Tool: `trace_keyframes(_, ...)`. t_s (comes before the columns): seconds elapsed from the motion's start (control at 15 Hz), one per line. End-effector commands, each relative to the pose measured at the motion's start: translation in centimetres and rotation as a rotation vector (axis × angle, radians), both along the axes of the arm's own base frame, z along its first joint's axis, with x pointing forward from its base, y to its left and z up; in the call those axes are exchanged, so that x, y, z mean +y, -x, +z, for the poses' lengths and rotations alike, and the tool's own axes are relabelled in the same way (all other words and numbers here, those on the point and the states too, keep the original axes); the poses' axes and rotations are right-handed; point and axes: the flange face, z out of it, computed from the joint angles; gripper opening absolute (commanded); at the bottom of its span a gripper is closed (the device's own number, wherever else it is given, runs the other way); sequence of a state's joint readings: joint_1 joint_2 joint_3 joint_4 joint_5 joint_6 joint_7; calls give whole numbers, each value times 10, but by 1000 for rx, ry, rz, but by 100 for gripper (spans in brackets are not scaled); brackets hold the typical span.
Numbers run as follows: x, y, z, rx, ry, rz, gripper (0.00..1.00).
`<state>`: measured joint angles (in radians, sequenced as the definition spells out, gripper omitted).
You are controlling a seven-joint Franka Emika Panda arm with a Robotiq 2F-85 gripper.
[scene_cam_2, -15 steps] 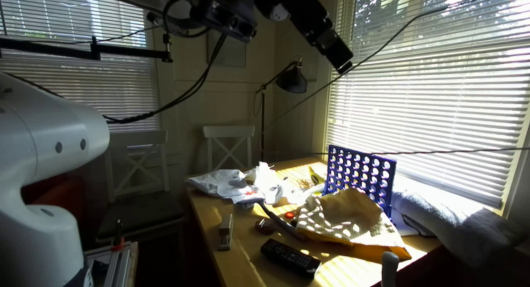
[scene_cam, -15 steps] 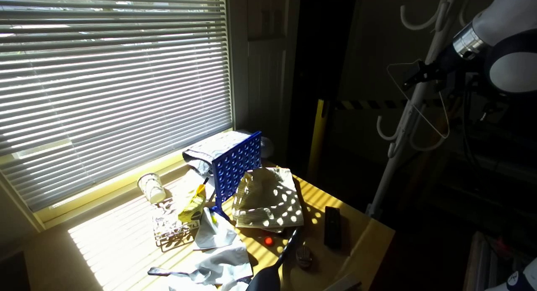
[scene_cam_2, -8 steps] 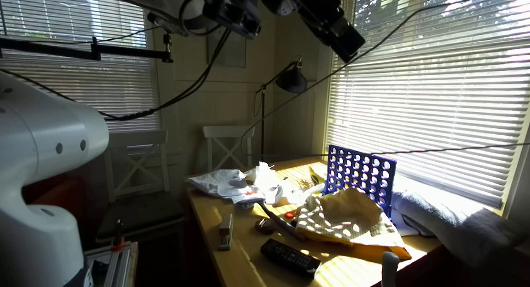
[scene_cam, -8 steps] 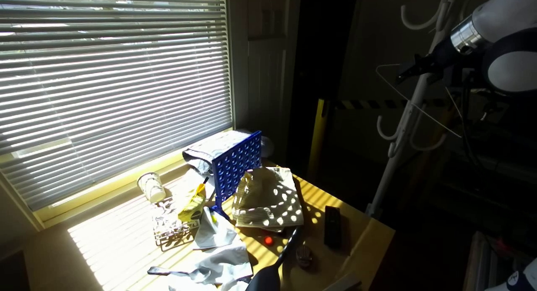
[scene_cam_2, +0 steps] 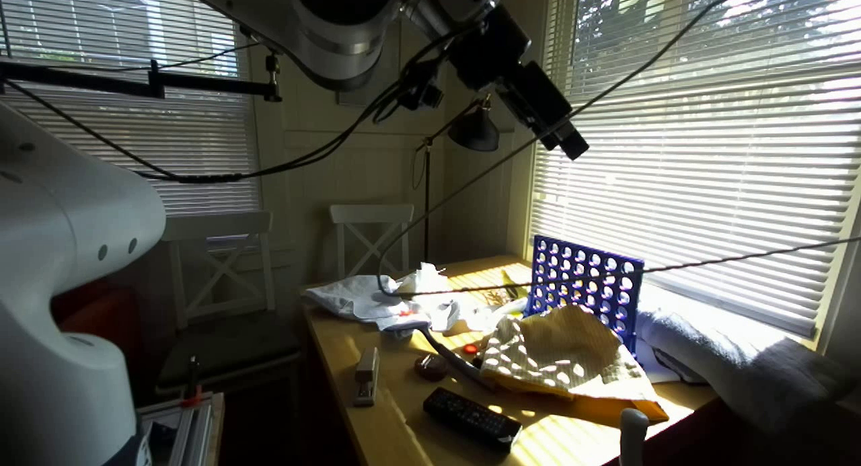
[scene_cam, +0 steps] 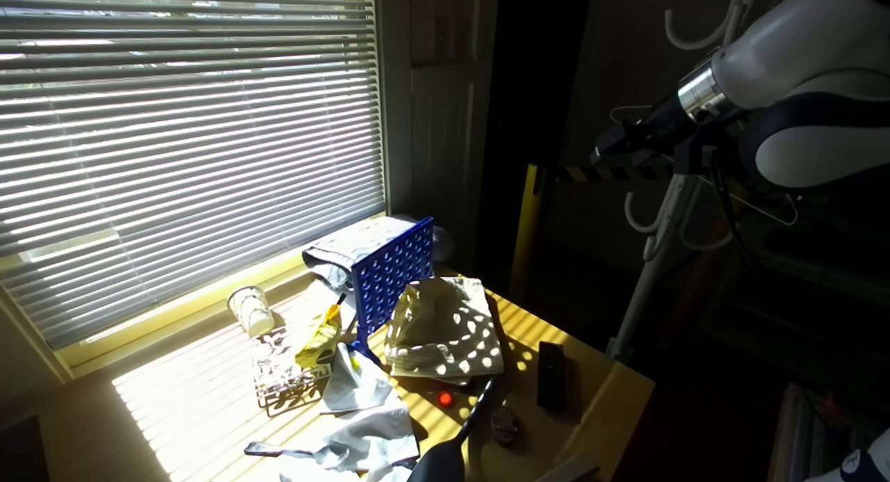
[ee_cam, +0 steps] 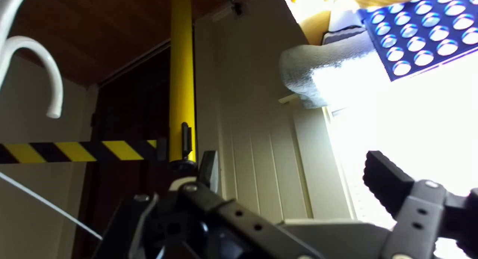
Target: Put the hanger on the white stand
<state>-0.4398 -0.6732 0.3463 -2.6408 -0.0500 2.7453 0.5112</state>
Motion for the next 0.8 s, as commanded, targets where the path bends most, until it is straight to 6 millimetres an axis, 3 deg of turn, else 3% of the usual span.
trace_keyframes(0.0,3,-47,-22,30,-103,67,100)
trace_keyframes(0.53,36,-110,-79,147,-264,203,100)
trace_keyframes(0.67,43,-118,-95,168,-302,208,100)
trace_keyframes(0.73,38,-101,-85,159,-267,192,100)
